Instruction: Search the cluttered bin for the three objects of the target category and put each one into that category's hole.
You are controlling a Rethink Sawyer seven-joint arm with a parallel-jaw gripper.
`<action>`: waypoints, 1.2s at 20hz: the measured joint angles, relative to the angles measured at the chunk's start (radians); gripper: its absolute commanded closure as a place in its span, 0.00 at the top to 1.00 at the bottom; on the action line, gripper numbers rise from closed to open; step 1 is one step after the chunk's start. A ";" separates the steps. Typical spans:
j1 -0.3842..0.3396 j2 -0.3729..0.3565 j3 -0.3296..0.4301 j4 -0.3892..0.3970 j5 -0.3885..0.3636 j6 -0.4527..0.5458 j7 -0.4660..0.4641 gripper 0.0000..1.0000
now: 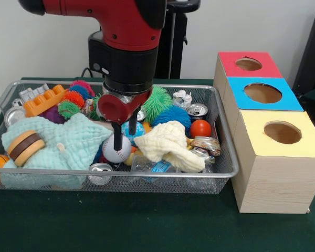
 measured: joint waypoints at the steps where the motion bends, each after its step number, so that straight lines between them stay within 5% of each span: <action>1: 0.002 0.000 -0.007 0.013 0.005 -0.020 0.000 1.00; 24: 0.058 -0.005 -0.104 0.168 0.116 -0.134 0.001 1.00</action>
